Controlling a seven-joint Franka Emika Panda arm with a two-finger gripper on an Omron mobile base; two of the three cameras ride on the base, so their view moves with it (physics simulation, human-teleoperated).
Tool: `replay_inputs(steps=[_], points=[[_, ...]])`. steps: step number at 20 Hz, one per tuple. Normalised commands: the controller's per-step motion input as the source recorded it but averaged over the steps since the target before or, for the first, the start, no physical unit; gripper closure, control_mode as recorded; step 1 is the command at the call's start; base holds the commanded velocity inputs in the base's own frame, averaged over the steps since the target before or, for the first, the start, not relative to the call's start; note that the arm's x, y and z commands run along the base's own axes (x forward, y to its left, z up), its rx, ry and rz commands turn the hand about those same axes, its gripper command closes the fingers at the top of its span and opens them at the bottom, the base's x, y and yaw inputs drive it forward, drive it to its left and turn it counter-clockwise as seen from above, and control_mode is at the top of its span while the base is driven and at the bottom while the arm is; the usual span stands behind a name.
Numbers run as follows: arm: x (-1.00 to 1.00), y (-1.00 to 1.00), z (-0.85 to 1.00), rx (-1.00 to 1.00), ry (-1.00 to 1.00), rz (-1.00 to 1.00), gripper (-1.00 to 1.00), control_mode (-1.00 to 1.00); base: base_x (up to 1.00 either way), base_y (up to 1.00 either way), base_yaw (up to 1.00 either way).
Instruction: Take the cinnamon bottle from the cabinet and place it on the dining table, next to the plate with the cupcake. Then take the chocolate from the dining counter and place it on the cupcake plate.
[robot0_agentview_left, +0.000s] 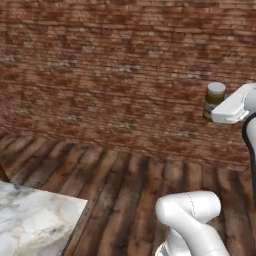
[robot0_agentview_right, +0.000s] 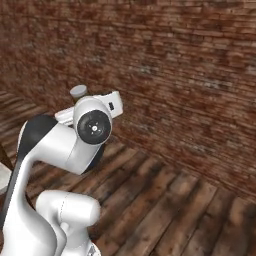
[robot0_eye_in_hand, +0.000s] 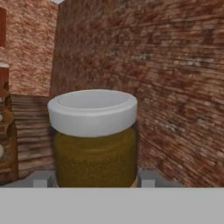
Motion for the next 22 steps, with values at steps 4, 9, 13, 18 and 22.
replay_inputs(steps=[4,9,13,18,22], points=[[0.00,0.00,0.00,0.00,0.00,0.00,1.00,1.00,1.00,-0.13,0.62],[0.00,0.00,0.00,0.00,0.00,0.00,1.00,1.00,1.00,-0.07,0.65],[0.00,0.00,0.00,0.00,0.00,0.00,1.00,1.00,1.00,-0.05,0.69],[0.00,0.00,0.00,0.00,0.00,0.00,1.00,1.00,1.00,-0.12,0.66],[0.00,0.00,0.00,0.00,0.00,0.00,1.00,1.00,1.00,-0.13,0.66]])
